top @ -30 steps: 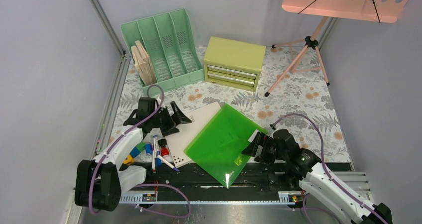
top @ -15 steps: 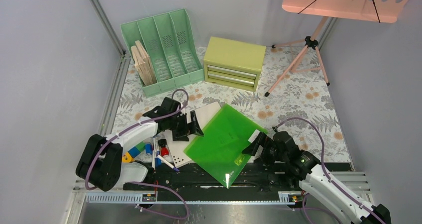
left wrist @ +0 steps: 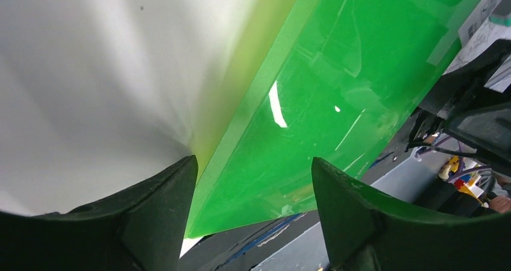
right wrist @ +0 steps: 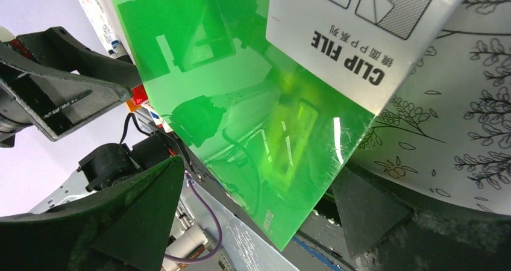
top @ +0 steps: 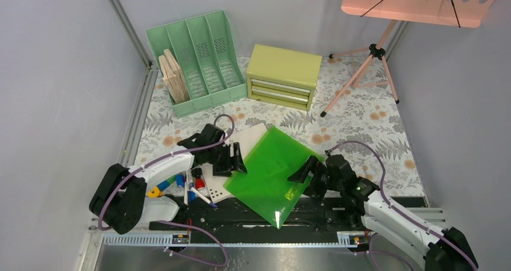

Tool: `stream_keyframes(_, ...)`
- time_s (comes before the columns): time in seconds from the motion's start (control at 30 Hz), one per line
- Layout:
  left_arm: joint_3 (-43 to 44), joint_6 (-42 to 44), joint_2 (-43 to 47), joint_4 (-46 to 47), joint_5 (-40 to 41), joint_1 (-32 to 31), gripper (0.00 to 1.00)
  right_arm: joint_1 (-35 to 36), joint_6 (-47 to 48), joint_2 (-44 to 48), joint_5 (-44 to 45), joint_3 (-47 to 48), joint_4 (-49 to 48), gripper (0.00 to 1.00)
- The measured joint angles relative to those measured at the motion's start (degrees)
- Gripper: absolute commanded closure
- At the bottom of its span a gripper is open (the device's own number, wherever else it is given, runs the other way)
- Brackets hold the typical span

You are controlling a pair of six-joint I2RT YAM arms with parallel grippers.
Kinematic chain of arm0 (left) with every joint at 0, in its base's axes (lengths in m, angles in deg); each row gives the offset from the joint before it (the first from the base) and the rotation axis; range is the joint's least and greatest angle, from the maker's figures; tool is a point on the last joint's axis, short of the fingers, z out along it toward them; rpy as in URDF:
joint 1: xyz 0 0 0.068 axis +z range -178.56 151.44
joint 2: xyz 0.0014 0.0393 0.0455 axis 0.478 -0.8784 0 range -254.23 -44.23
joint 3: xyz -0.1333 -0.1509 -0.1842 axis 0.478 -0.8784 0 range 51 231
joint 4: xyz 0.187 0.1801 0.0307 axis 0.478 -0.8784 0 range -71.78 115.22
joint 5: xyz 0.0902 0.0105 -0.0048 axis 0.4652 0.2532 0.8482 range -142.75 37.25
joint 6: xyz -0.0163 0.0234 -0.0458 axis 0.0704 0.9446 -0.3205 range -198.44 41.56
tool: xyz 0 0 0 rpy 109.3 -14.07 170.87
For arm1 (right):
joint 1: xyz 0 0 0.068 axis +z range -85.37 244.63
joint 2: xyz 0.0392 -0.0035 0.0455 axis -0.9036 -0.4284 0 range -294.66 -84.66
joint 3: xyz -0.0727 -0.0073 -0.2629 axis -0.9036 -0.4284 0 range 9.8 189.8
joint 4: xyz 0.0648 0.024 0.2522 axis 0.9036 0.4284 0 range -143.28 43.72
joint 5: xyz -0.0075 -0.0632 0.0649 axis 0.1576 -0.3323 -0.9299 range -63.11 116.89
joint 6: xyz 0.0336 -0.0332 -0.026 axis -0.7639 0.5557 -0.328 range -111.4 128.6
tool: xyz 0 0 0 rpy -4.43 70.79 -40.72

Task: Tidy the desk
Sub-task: Pick up the folder from the corner of the board.

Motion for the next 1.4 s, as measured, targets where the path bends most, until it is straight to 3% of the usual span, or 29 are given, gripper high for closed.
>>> stream_keyframes(0.27, -2.80, -2.21, 6.27, -2.38, 2.95, -3.10, 0.38, 0.00, 3.43, -8.61, -0.31, 4.59, -0.48, 0.03)
stream_keyframes(0.47, -2.73, -3.02, 10.38, -6.36, 8.04, -4.59, 0.25, 0.00, 8.83, -12.59, 0.22, 10.05, 3.34, 0.01)
stream_keyframes(0.73, 1.62, -2.10, 5.79, -10.86, 13.88, -4.68, 0.24, -0.02, 13.49, -13.40, 2.32, 12.68, 9.79, 0.01)
stream_keyframes(1.0, 4.22, -1.62, -2.43, -7.65, 13.05, -4.87, 0.33, -0.28, 8.76, -8.35, -0.72, 5.38, 3.21, 0.01)
stream_keyframes(1.2, 4.13, -2.95, -2.67, -3.63, 11.13, -6.40, 0.45, -0.39, 6.08, -1.42, -1.18, 0.83, -1.55, 0.04)
stream_keyframes(1.4, 2.95, -3.96, -2.86, -1.36, 10.08, -7.17, 0.49, -0.55, 6.34, 6.23, -0.24, 0.52, -2.03, 0.08)
